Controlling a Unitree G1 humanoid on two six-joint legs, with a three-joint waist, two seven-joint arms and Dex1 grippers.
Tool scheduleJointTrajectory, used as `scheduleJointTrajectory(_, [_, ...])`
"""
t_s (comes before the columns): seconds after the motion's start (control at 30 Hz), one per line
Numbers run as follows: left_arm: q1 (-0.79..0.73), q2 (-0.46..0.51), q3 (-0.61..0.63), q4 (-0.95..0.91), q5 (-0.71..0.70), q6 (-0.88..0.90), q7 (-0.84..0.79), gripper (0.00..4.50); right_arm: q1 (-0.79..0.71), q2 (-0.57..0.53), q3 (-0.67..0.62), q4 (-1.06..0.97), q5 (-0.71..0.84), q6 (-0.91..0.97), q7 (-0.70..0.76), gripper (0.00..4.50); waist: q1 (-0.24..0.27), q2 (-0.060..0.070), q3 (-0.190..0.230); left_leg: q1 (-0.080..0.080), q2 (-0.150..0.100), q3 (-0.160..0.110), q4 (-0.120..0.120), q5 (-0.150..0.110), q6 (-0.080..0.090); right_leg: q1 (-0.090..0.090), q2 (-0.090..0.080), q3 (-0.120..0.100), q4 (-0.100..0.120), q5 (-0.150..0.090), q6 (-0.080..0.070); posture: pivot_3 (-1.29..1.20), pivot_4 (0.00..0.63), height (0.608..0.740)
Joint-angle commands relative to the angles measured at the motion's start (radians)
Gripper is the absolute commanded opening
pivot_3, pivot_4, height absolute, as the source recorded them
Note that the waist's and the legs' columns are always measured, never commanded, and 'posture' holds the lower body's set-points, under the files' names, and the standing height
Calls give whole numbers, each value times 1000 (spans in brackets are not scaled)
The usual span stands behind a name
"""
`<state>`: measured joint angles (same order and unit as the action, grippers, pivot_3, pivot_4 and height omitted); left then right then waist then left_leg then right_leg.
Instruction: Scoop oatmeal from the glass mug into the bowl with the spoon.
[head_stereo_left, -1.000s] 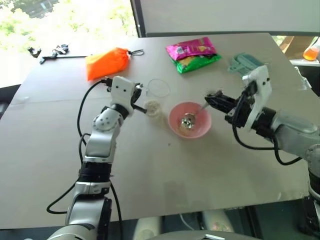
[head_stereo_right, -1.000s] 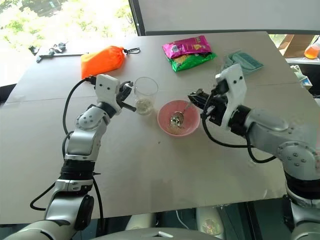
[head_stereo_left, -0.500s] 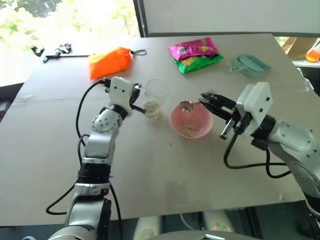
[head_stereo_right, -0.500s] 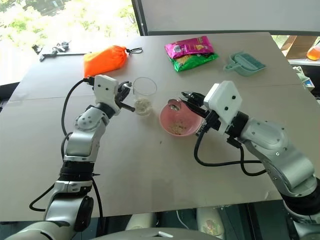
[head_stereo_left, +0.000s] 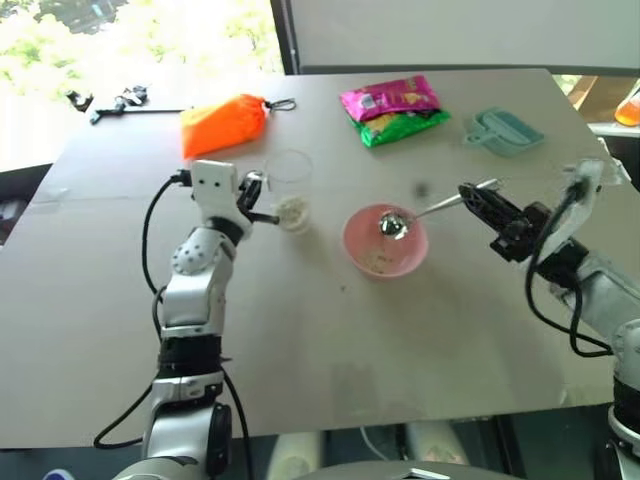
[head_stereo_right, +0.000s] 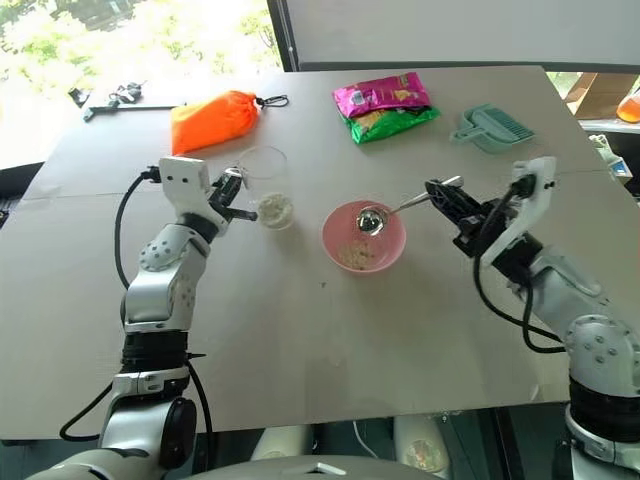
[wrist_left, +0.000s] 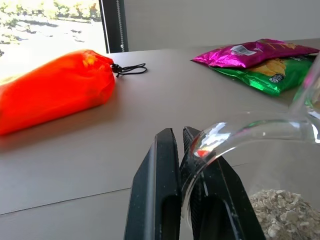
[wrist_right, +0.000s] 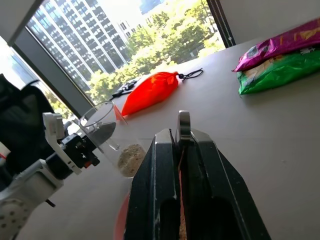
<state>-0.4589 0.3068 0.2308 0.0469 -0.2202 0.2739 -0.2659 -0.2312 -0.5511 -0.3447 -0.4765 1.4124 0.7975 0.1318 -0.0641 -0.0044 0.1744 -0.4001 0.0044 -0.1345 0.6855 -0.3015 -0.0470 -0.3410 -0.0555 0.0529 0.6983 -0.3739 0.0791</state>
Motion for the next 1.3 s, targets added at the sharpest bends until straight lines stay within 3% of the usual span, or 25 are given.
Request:
scheduleJointTrajectory(0.03, [11, 12, 20, -72, -18, -31, -3, 129, -26, -26, -45, 3, 230, -3, -92, 0, -3, 0, 0, 0, 0, 0, 0, 0, 0, 0, 0, 0, 0, 0, 0, 0, 150, 740])
scheduleJointTrajectory(0.17, [33, -1, 5, -87, -20, -28, -2, 129, -121, -25, 3, 18, 502, -54, -226, 0, -7, 0, 0, 1, 0, 0, 0, 0, 0, 0, 0, 1, 1, 0, 0, 0, 150, 740])
scheduleJointTrajectory(0.27, [38, -12, -9, -98, -16, -25, 3, 129, -221, -42, 88, 48, 539, -36, -288, 0, -5, 0, 0, 1, 0, 0, 1, 0, 0, 0, 0, 0, 1, 0, 0, 0, 150, 740])
scheduleJointTrajectory(0.5, [44, -12, -48, -130, 16, -45, 1, 129, -504, 43, 310, 194, 279, 0, -335, 0, -7, 0, 0, 1, 0, -1, 0, 0, 0, 0, 0, 0, 1, 0, 0, 0, 150, 740])
scheduleJointTrajectory(0.73, [89, -12, -63, -192, 30, -37, 11, 129, -724, 133, 331, 400, 172, 61, -263, 0, -5, 0, 0, 0, 0, -1, -1, 0, 0, 0, 0, -1, -1, 0, 0, 0, 150, 740])
scheduleJointTrajectory(0.97, [114, -19, -48, -217, 25, -32, 39, 129, -808, 131, 365, 462, 21, 164, -166, 0, -6, 0, 0, 0, 0, -1, -1, 0, 0, 0, 0, -1, 0, 0, 0, 0, 150, 740])
scheduleJointTrajectory(1.3, [120, -33, -69, -228, 36, -42, 55, 129, -883, 184, 554, 456, -446, 85, 133, 0, -8, 0, 0, 0, 0, -1, -1, 0, 0, -1, 0, -1, 0, 0, 0, 0, 150, 740])
